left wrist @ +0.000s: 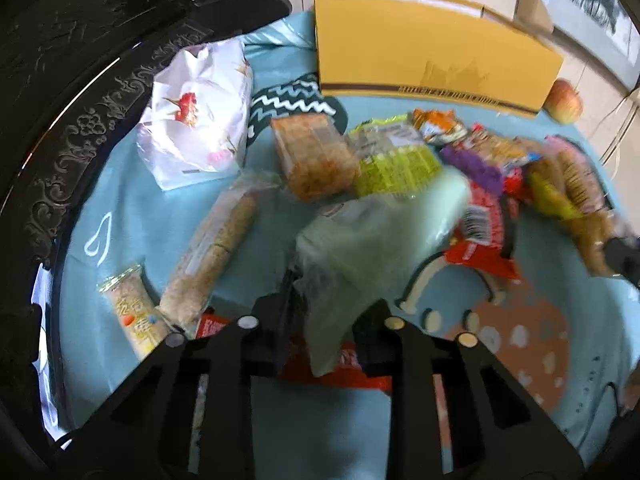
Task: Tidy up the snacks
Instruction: 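Grasp the clear wrapped round bun with the right gripper, then grasp the green snack bag with the left gripper while the right gripper holds the bun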
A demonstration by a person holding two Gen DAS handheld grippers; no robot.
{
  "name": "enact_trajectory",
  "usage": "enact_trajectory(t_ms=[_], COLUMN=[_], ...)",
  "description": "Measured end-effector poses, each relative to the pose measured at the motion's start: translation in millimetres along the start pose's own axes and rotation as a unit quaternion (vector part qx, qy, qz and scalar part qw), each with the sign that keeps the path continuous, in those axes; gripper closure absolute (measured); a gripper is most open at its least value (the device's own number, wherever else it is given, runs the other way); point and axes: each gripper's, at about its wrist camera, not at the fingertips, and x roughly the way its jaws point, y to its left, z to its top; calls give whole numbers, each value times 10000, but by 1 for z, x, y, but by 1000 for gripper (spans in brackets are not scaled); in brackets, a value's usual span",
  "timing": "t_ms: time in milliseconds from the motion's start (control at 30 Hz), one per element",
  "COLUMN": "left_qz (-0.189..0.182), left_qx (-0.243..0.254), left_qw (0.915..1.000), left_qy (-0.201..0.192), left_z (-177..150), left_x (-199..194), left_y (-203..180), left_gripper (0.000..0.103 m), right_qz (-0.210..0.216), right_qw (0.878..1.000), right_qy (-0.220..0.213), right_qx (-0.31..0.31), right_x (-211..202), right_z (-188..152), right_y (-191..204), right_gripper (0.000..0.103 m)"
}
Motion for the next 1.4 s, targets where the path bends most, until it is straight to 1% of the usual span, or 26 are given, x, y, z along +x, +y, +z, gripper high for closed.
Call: enact_trajectory(t_ms=[100,167,267,367,533,600,667,900,967,1033,1067,1100,1133,1167,1300,1400], left_qz=[-156,-166,-169,-253,-229,-168,-116,-244,-244,-339,-445,-576,-657,-726,-694,-709], left_qx=[29,99,87,174,328,394,423,403,301,176,89,-8,-62,-73,108,74], left_qw=[9998,9995,9996,9994,9992,9990,9990,9989,9992,9992,9989,9983,9978,9973,9975,9974], left_qy=[-154,-232,-216,-158,-70,-86,-57,70,91,96,101,101,84,50,-79,-116], left_z=[1,0,2,0,0,2,4,11,14,18,20,22,24,25,22,18], left_x=[-18,-27,-27,-22,-7,-1,4,22,27,29,30,31,31,31,23,12], left_y=[-3,-6,-7,-11,-20,-24,-26,-25,-25,-24,-23,-21,-21,-21,-28,-27], left_gripper=[80,80,80,80,77,67,64,61,61,61,63,70,72,82,86,86], right_qz=[45,92,188,335,356,352,341,286,274,259,259,259,253,248,193,187], right_qw=[10000,9999,9998,9994,9993,9993,9994,9995,9995,9996,9996,9996,9996,9996,9998,9997], right_qy=[-57,-98,-116,-99,-71,-27,-6,77,105,123,128,130,132,132,-3,-139], right_qx=[-8,-17,6,37,85,106,101,98,90,74,72,66,51,34,-3,40], right_x=[-3,-6,-9,-11,-10,-9,-7,-3,-1,0,0,0,0,0,-4,-9], right_z=[0,0,0,-1,-1,-1,-2,-3,-3,-4,-4,-4,-4,-4,-3,-2], right_y=[1,1,1,0,-2,-3,-3,-3,-3,-3,-2,-2,-2,-1,-1,-2], right_gripper=[59,59,59,59,59,59,59,59,59,59,59,59,59,59,59,59])
